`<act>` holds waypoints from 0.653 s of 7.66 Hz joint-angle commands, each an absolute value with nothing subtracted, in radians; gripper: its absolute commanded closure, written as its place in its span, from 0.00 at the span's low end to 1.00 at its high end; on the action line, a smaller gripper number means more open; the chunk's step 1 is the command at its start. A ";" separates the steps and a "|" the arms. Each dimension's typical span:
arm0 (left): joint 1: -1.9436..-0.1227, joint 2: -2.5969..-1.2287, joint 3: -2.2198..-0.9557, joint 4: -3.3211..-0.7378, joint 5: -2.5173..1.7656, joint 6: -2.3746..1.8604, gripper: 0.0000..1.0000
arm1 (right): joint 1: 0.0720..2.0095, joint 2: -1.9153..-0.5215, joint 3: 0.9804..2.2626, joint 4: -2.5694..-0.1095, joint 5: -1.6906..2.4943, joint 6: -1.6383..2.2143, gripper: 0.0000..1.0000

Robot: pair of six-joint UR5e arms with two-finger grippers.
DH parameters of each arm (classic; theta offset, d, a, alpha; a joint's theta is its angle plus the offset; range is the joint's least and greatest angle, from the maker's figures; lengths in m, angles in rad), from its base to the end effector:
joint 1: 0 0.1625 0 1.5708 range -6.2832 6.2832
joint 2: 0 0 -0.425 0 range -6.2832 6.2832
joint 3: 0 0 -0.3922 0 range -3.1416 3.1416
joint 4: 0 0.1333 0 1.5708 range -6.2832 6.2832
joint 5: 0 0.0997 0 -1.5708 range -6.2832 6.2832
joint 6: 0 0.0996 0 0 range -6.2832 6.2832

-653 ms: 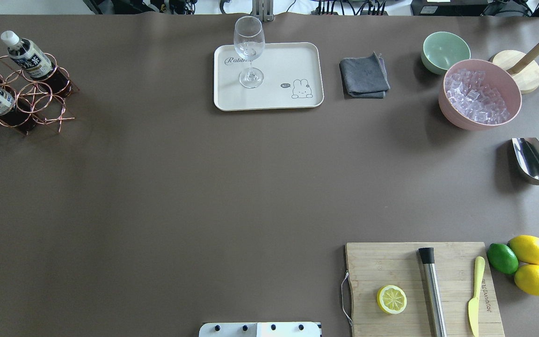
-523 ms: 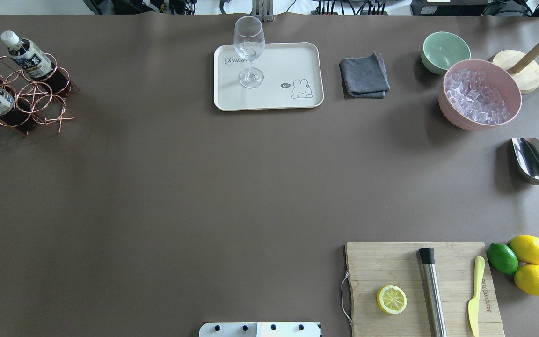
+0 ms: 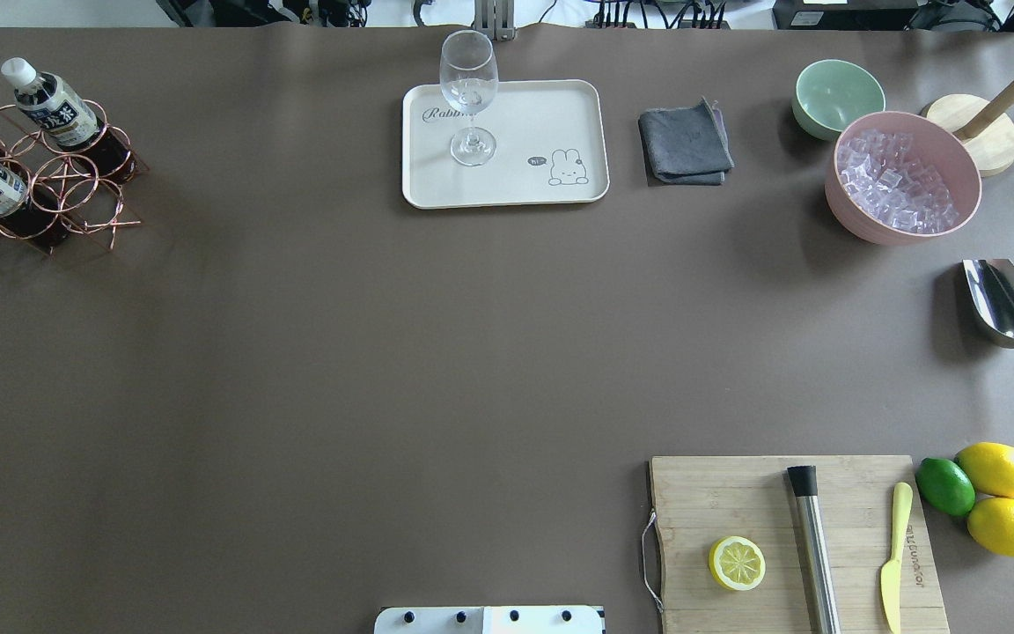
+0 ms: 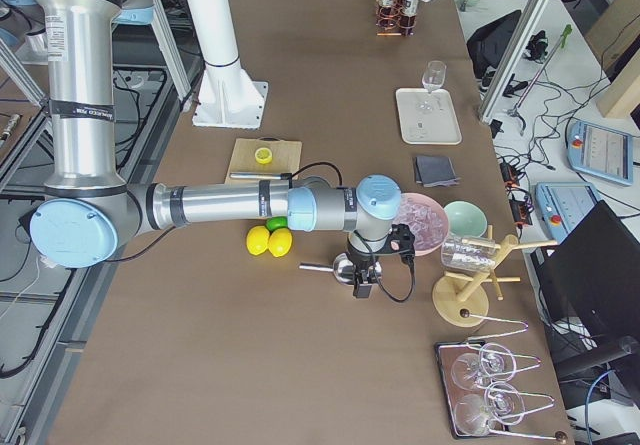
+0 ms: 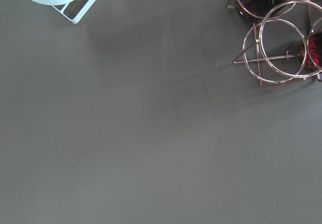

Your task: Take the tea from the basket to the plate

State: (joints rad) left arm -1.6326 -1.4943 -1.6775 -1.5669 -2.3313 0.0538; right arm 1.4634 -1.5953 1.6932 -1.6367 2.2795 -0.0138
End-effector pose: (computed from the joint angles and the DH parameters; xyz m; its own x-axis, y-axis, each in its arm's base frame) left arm -0.0930 -0.4562 0.6439 0.7265 0.0270 -0.6866 0.0227 0.9977 0.0633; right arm 0.0164 -0.4865 0.6214 0.7511 -0.1158 0.6500 0.1175 0.9922 0.0410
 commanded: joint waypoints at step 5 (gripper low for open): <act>-1.629 -1.517 -1.723 -1.566 -2.355 0.063 0.02 | 1.462 -1.595 1.694 -1.637 2.279 -0.014 0.00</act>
State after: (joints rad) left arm -1.6329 -1.5176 -1.7080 -1.5680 -2.3488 0.0620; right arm 1.4634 -1.5954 1.6935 -1.6367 2.2795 -0.0138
